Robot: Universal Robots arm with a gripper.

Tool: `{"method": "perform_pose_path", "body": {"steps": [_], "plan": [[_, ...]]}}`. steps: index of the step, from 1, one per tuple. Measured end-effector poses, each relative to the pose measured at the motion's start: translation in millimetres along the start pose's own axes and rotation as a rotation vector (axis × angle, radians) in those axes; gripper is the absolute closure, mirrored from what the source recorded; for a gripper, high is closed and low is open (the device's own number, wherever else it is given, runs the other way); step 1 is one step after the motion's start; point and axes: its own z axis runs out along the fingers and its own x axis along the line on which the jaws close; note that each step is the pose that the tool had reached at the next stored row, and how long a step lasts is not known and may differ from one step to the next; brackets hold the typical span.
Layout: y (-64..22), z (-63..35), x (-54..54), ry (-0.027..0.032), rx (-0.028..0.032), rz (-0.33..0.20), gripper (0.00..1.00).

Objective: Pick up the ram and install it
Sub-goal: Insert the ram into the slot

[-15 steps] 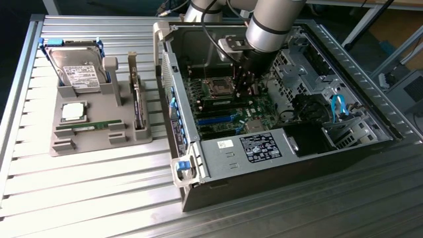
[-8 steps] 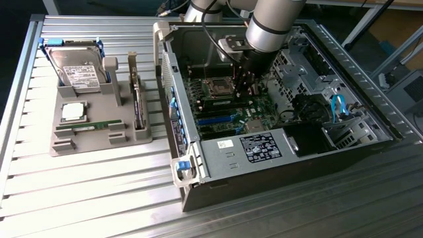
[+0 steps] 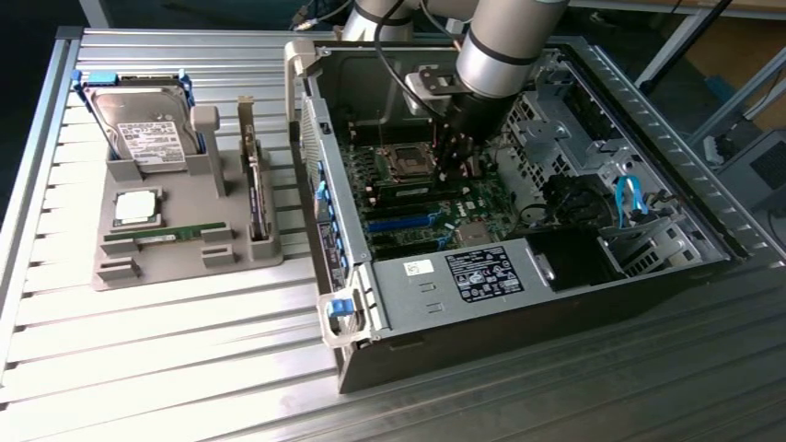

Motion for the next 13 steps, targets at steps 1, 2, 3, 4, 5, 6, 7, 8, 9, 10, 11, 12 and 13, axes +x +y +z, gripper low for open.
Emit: {"method": "perform_pose_path", "body": {"steps": [1, 2, 3, 4, 5, 6, 7, 8, 9, 10, 11, 12, 13], "plan": [[0.0, 0.1, 0.0, 0.0000, 0.0000, 0.000, 0.87], [0.1, 0.1, 0.0, 0.0000, 0.0000, 0.000, 0.87], [0.1, 0.1, 0.0, 0.0000, 0.0000, 0.000, 0.87], [0.1, 0.1, 0.0, 0.0000, 0.0000, 0.000, 0.87], [0.1, 0.1, 0.0, -0.0001, 0.0000, 0.000, 0.87], [0.1, 0.1, 0.0, 0.0000, 0.0000, 0.000, 0.87], [0.3, 0.1, 0.0, 0.0000, 0.0000, 0.000, 0.87], [0.6, 0.2, 0.0, -0.0001, 0.0001, 0.000, 0.87], [0.8, 0.2, 0.0, -0.0001, 0.0000, 0.000, 0.87], [1.1, 0.2, 0.0, -0.0001, 0.0001, 0.000, 0.87], [1.4, 0.1, 0.0, -0.0001, 0.0000, 0.000, 0.87], [1.6, 0.1, 0.0, -0.0001, 0.0002, 0.000, 0.87], [1.7, 0.1, 0.0, -0.0001, 0.0002, 0.000, 0.87]]}}
